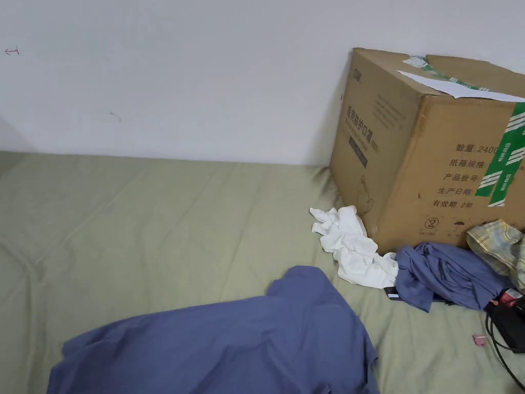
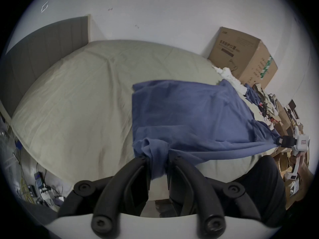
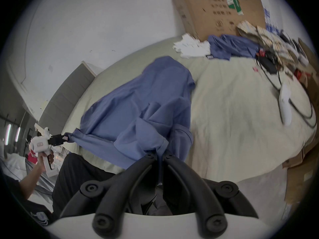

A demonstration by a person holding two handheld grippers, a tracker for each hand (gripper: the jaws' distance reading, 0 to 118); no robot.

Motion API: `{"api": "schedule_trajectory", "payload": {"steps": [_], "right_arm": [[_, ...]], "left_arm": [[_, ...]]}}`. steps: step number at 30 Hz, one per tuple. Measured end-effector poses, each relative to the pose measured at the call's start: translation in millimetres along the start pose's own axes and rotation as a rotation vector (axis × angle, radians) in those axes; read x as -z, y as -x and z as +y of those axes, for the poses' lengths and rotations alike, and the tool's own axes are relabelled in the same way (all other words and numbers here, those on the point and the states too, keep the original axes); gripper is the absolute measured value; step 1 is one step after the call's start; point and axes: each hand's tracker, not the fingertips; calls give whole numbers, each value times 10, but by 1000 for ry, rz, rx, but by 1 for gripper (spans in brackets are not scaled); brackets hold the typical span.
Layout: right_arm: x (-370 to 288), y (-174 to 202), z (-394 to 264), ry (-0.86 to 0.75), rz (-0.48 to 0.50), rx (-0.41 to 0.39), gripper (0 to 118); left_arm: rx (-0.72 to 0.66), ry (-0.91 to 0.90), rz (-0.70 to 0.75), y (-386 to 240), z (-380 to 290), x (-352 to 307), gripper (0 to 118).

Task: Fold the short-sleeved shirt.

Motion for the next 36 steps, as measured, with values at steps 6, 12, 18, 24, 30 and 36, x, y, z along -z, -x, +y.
{"api": "schedule_trajectory", "payload": {"steps": [6, 12, 18, 24, 30, 36], "right_arm": [[378, -192, -166, 96, -74, 13, 26], [332, -224, -243, 116, -134, -86, 74], [-238, -113, -1, -80, -166, -131, 83], [-454, 221, 152, -138, -83, -181, 90], [-128, 283, 173, -40, -49, -177, 90], [359, 130, 107, 133, -24, -127, 88]], "left_arm": [[-88, 56, 31, 85, -207, 196, 52], [-74, -21, 80, -1, -141, 32, 102], [13, -239, 117, -275, 129, -434, 114], [112, -133, 86, -490, 189, -255, 116], [125, 86, 92, -472, 93, 349, 116], [48, 141, 33, -435, 87, 643, 108]]}}
